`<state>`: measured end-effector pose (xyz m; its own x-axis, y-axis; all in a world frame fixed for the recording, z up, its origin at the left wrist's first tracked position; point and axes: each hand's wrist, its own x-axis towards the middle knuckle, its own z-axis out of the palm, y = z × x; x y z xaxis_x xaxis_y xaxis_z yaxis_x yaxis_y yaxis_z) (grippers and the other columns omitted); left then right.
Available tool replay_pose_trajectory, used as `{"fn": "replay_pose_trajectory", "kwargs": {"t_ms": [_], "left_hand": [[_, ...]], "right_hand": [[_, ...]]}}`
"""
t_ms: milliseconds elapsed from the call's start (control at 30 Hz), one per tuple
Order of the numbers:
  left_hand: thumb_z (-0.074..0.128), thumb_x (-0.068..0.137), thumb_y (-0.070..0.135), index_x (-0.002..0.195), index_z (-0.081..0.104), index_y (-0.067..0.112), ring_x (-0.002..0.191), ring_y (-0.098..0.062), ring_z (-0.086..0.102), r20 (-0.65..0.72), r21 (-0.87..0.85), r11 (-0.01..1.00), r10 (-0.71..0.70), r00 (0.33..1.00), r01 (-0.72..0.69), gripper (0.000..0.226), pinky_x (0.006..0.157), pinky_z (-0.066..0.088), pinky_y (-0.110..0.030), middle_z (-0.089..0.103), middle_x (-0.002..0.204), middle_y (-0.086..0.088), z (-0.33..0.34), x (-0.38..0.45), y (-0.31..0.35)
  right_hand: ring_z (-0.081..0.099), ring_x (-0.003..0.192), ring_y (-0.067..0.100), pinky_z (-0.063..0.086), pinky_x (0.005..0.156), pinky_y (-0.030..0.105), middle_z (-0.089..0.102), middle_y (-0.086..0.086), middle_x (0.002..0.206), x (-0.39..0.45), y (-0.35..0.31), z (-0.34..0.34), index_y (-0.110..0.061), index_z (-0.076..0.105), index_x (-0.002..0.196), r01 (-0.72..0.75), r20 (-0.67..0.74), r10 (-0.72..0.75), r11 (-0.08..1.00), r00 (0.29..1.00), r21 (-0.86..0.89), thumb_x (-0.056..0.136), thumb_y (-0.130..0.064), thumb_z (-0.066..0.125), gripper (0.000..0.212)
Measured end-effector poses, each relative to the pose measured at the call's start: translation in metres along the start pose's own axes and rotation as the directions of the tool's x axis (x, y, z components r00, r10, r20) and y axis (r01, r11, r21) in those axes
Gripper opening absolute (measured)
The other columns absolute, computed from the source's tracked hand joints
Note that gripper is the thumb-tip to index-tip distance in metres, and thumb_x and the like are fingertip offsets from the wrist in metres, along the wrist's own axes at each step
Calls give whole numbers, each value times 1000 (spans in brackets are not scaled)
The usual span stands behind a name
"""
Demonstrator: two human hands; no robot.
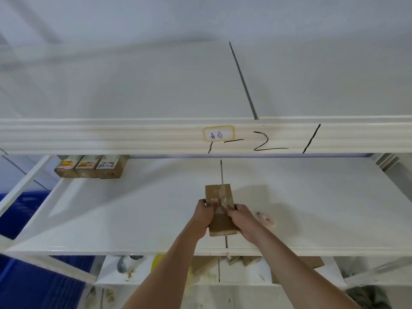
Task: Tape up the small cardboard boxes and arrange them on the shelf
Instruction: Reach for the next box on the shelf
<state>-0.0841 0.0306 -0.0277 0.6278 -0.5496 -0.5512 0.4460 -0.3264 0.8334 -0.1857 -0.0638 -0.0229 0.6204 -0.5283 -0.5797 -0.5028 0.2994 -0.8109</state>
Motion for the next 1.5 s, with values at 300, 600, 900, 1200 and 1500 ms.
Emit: {"fn": "replay_pose_trajectory", "kwargs": {"t_ms": [300, 600, 900, 1200, 1500], "left_hand": [[44, 107, 27, 134, 55, 10, 107, -24, 63, -38, 322, 947, 10, 999, 3, 34, 84, 55, -31, 64, 122, -7, -2, 5, -27], [71, 91, 32, 128, 59, 13, 102, -29, 67, -138, 607, 794, 138, 981, -27, 44, 87, 59, -42, 66, 121, -10, -11, 1, -32], [53, 102, 33, 120, 66, 16, 104, -25, 66, -236, 644, 764, 249, 939, -40, 28, 80, 51, -31, 69, 119, -4, -21, -11, -18], [48, 95, 24, 71, 53, 5, 64, -30, 53, -698, 370, 926, 226, 680, 73, 31, 60, 37, -34, 57, 66, -8, -129, -49, -35], [48, 98, 29, 90, 58, 6, 89, -34, 60, -620, 230, 934, -76, 781, 274, 27, 74, 40, -34, 61, 91, -11, -170, -71, -73]], "right_hand": [[61, 112, 28, 51, 98, 40, 60, 12, 127, 1, 10, 4, -6, 54, 132, -121, -119, 92, 956, 989, -266, 100, -59, 47, 63], [63, 96, 25, 44, 64, 28, 66, 11, 107, 1, 11, 6, -5, 59, 116, -148, -199, 46, 831, 979, -537, 101, -40, 53, 38], [49, 118, 34, 43, 101, 40, 45, 18, 132, -14, -8, 43, -12, 40, 137, -51, -393, -414, 634, 821, -772, 89, -10, 69, 56], [52, 113, 35, 42, 98, 40, 53, 19, 124, -8, -9, 26, -5, 50, 127, -103, -472, -533, 580, 702, -808, 91, -11, 63, 39], [54, 120, 32, 47, 98, 40, 56, 15, 129, 13, 26, -36, -8, 60, 131, -432, -542, -178, 427, 821, -795, 99, -14, 55, 32]]}}
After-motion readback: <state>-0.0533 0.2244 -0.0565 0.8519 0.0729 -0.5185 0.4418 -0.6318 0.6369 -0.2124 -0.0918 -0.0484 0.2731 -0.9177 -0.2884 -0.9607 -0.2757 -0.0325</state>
